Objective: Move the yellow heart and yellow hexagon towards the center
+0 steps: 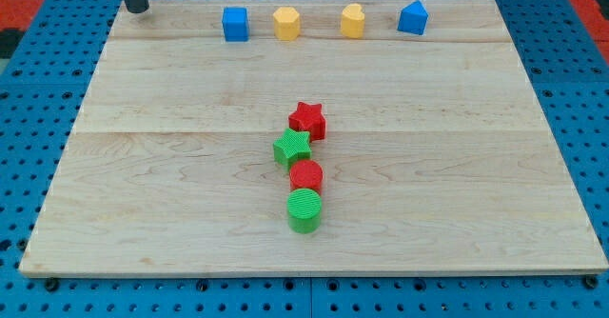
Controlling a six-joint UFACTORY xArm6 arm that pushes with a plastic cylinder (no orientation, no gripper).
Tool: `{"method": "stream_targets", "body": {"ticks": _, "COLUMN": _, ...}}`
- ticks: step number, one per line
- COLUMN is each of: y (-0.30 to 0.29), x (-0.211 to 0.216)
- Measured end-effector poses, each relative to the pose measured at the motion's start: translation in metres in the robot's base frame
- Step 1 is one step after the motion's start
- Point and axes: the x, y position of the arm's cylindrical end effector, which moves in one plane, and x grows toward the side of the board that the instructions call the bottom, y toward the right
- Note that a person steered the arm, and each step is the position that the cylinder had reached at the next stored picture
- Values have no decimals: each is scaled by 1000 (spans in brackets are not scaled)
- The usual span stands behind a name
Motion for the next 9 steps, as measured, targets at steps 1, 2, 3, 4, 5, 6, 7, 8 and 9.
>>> {"method": "stream_targets", "body": {"ticks": 1, "y": 7, "x": 0}}
{"method": "stream_targets", "body": {"ticks": 2, "y": 16, "x": -3}}
{"method": "stream_targets", "body": {"ticks": 3, "y": 36, "x": -15}}
{"method": "stream_targets", "body": {"ticks": 4, "y": 118, "x": 0}}
{"method": "stream_targets", "body": {"ticks": 5, "y": 167, "x": 8}}
{"method": "stream_targets", "body": {"ticks": 6, "y": 166, "x": 10}}
{"method": "stream_targets", "body": {"ticks": 7, "y": 207, "x": 40}}
{"method": "stream_targets", "body": {"ticks": 8, "y": 267, "x": 48}}
{"method": "stream_targets", "body": {"ticks": 9, "y": 338, "x": 76}}
